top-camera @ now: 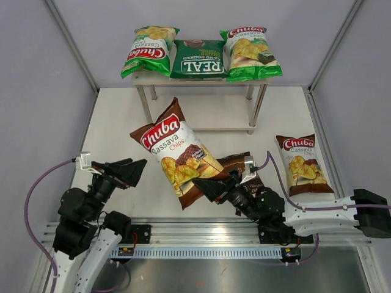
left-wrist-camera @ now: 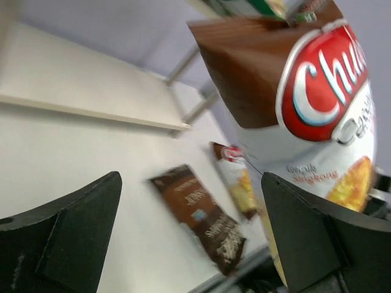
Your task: Place and organize the chips bags onto the shelf
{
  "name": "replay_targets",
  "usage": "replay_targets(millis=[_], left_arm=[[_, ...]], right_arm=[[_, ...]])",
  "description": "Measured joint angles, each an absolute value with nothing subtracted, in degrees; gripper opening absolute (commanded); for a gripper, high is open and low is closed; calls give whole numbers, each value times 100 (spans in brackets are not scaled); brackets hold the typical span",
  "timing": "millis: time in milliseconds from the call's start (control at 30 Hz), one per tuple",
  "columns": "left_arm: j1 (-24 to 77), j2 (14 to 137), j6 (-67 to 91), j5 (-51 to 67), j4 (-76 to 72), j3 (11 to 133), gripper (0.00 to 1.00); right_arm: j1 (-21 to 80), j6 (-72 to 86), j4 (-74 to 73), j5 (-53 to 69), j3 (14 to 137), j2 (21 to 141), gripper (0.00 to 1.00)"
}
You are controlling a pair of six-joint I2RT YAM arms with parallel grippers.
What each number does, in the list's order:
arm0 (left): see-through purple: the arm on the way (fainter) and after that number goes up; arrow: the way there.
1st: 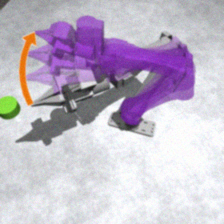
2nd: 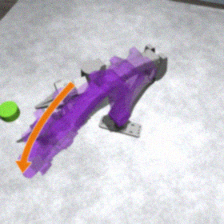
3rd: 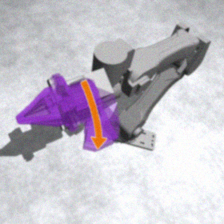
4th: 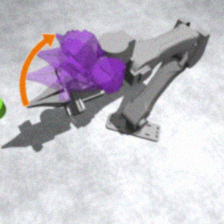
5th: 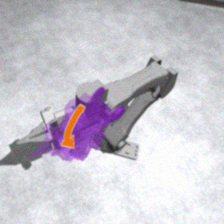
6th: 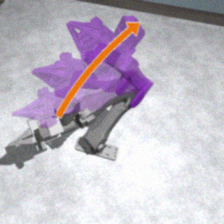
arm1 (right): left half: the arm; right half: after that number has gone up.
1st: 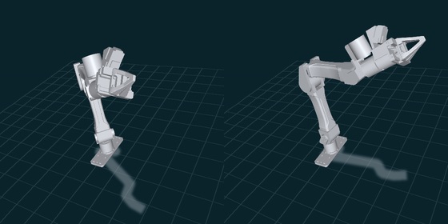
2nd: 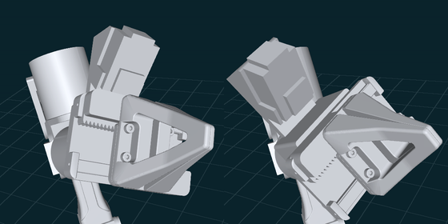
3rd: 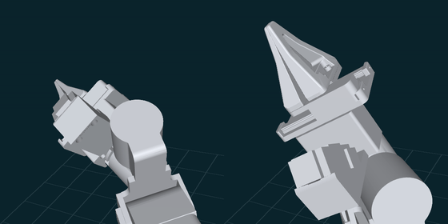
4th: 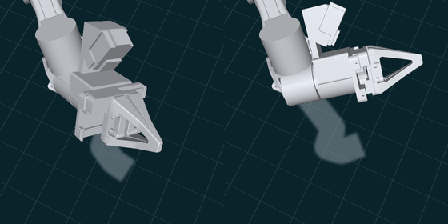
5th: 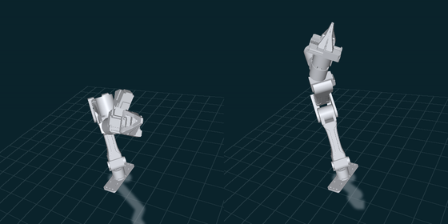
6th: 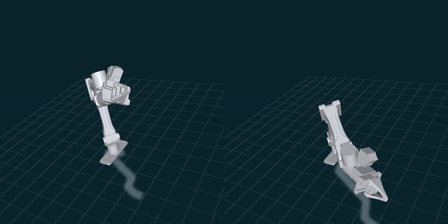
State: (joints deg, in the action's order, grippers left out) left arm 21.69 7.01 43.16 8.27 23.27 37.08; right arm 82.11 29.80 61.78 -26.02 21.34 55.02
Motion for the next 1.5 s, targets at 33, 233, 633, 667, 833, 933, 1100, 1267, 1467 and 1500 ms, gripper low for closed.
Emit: replay_targets(millis=[33, 233, 633, 667, 833, 933, 1100, 1267, 1467, 1500], left_arm=[[2169, 661, 4174, 478, 2689, 3857, 99], [2169, 567, 3387, -1120, 4097, 4591, 99], [2169, 259, 2624, -1885, 4584, 4615, 99], [2169, 222, 2609, -1885, 4587, 4606, 99], [2169, 104, 2567, -1876, 4578, 4558, 99], [2169, 93, 2545, -1868, 4576, 4530, 99], [2169, 78, 2526, -1846, 4556, 4504, 99], [2169, 78, 2499, -1798, 4528, 4456, 99], [2169, 78, 2456, -1708, 4499, 4442, 99], [2169, 78, 2443, -1691, 4493, 4440, 99]], right_arm=[[8211, 3122, 6099, -2606, 2088, 5485, 16], [8193, 3806, 6010, -2738, 1688, 5955, 15], [6178, 5192, 6407, -2169, 1826, 7743, 11], [6051, 5253, 6451, -2167, 1892, 7797, 11], [5446, 5502, 6831, -2252, 2191, 8160, 12], [5151, 5592, 7000, -2502, 2467, 8621, 12], [4912, 5631, 7172, -2974, 3118, 9605, 12], [4829, 5513, 7214, -3450, 4084, 10921, 12], [4775, 5507, 7172, -3732, 5271, 12038, 12], [4764, 5548, 7170, -3743, 5509, 12191, 12]])
